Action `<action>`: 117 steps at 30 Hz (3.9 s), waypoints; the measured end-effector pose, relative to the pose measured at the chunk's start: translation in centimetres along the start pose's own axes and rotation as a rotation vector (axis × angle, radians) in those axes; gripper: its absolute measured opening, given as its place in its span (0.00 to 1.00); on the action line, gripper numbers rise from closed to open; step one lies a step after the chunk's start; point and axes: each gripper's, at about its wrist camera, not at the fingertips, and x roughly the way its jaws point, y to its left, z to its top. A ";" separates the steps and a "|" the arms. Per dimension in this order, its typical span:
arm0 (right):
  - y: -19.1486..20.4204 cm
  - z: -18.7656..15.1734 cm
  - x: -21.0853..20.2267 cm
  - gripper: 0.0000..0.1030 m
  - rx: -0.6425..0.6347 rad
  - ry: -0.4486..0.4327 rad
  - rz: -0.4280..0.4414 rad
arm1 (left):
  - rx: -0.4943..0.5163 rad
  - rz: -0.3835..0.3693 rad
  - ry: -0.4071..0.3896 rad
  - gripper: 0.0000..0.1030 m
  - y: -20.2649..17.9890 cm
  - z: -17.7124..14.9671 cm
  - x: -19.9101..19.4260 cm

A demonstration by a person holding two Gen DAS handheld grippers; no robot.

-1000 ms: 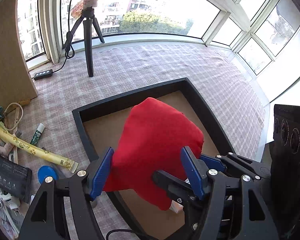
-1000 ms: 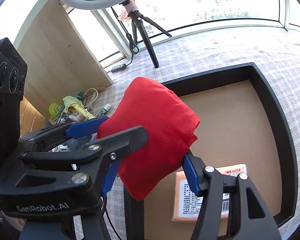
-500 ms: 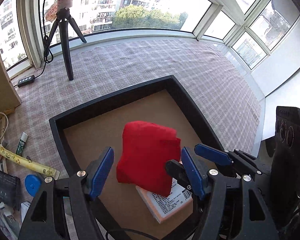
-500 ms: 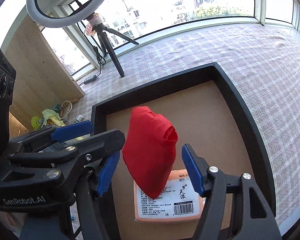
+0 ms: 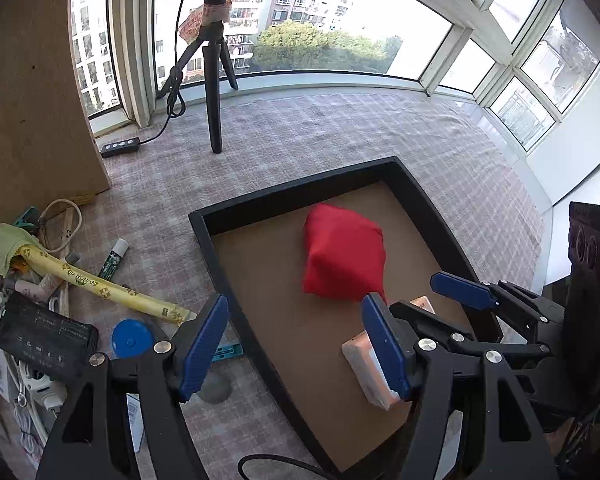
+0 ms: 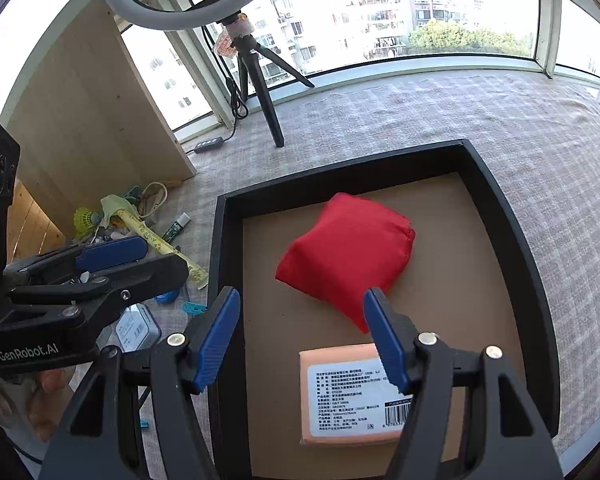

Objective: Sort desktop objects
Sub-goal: 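Grasp the black pouch with the right tool while the left tool grasps the white plug adapter, then carry both items into the tray and open both tools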

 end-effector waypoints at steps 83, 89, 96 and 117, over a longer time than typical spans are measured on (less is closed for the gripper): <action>26.5 5.0 24.5 0.76 -0.797 0.411 0.256 | -0.503 0.106 0.200 0.40 26.6 -8.0 2.1; 26.3 5.0 23.8 0.66 -0.773 0.416 0.277 | -0.494 0.116 0.199 0.39 26.5 -8.1 1.9; 24.8 6.1 22.5 0.64 -0.697 0.379 0.298 | -0.513 0.101 0.193 0.39 26.7 -8.9 1.3; 21.2 6.5 16.2 0.63 -0.503 0.268 0.282 | -0.521 0.084 0.109 0.38 25.8 -8.7 -4.0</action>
